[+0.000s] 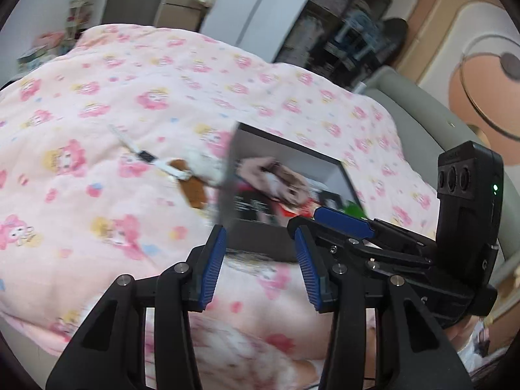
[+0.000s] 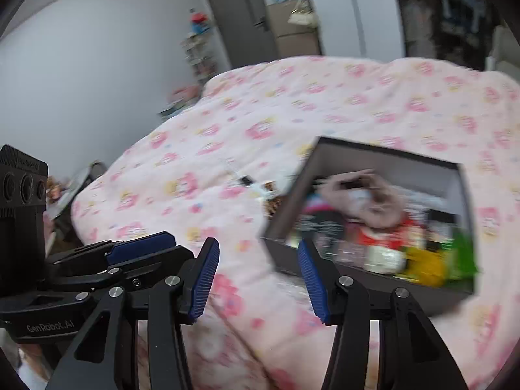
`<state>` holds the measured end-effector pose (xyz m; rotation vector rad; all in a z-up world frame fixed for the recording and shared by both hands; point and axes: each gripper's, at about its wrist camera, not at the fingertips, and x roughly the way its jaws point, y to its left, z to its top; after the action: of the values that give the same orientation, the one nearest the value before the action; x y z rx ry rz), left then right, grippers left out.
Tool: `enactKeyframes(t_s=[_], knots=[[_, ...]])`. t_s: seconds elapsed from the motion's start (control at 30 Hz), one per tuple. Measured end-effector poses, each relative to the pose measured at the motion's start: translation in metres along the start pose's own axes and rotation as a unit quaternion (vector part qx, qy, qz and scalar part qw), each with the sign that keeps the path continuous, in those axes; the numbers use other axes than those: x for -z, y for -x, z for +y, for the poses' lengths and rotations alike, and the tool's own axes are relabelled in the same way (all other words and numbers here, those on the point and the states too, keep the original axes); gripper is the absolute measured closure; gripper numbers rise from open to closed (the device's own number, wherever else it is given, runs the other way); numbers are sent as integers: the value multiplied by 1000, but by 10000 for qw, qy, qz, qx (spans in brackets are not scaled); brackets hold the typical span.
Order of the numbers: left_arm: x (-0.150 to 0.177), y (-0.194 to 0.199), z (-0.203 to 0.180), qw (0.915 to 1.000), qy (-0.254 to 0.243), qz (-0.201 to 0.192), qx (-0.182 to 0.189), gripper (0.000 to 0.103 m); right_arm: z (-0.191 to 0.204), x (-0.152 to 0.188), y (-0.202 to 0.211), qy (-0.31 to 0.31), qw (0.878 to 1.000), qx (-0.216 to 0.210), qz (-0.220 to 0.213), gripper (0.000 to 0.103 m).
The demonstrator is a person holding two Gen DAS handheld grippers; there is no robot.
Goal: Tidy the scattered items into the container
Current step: 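Move both grippers toward the white watch on the bedspread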
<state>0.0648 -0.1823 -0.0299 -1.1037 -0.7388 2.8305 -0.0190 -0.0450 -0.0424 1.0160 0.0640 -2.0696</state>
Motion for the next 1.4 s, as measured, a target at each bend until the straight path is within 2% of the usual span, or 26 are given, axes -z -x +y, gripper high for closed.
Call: enactKeyframes(t_s=[0.2, 0.43, 0.57, 0.7, 0.83, 0.97, 1.1, 1.2, 1.27, 1.4], knots=[[-12, -15, 76, 9982, 590, -69, -122, 58, 20, -35, -64, 7, 9996, 82, 278, 55], [-31, -60, 163, 9908, 1263, 193, -445, 58, 37, -72, -180, 46, 9953, 180, 954, 55], [-37, -83, 199, 9861, 1573, 268, -462, 58, 34, -85, -241, 196, 9894, 857, 1155, 55], [-41, -105, 219, 9839, 1679, 427, -448, 58, 25, -90, -286, 267, 9814, 1319, 1367, 55], [-44, -126, 231, 9819, 1749, 628, -377, 58, 14, -82, -322, 247, 9716, 1498, 1817, 55], [-44, -134, 239, 9800, 1844, 674, -317, 58, 5, -75, -337, 212, 9705, 1473, 1898, 55], [-39, -132, 240, 9785, 1946, 654, -210, 58, 7, -71, -333, 251, 9732, 1320, 1865, 85], [-38, -127, 235, 9770, 1996, 707, -249, 58, 13, -69, -316, 333, 9760, 1179, 1802, 96], [-38, -121, 228, 9776, 1972, 700, -209, 58, 15, -68, -297, 212, 9802, 921, 1739, 101], [-37, -108, 201, 9793, 1892, 721, -83, 53, 19, -57, -246, -289, 9856, 94, 1666, 101]])
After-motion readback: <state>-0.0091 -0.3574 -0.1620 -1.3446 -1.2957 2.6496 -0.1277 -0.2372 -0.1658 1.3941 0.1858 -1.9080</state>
